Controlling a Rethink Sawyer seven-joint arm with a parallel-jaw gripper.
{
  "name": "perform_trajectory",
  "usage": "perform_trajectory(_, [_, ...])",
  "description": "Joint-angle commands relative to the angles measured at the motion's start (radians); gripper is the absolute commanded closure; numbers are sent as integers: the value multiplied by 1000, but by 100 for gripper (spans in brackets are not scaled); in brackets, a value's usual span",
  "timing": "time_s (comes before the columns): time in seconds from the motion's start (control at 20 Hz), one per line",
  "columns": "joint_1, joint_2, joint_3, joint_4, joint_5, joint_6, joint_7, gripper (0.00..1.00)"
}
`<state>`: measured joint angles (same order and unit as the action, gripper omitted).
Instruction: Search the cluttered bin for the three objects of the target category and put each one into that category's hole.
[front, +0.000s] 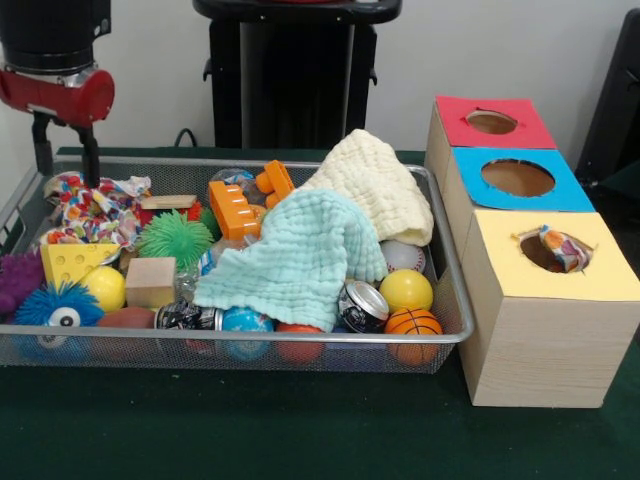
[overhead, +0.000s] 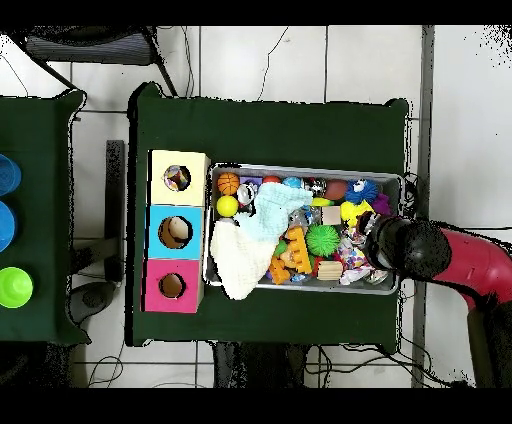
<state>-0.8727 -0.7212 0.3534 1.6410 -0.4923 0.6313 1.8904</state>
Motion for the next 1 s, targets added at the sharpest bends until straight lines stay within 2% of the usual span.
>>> perform_trajectory(0.05, [-29,90,78,-36,-109,70,-301,0])
perform_trajectory(0.45, [-37,140,73,-23,-149,8,-223,0])
perform_trajectory(0.8, [-24,146,78,-38,-136,28,-178,0])
perform_trajectory(1.0, [-23,200,65,-62,-165,-14,-165,0])
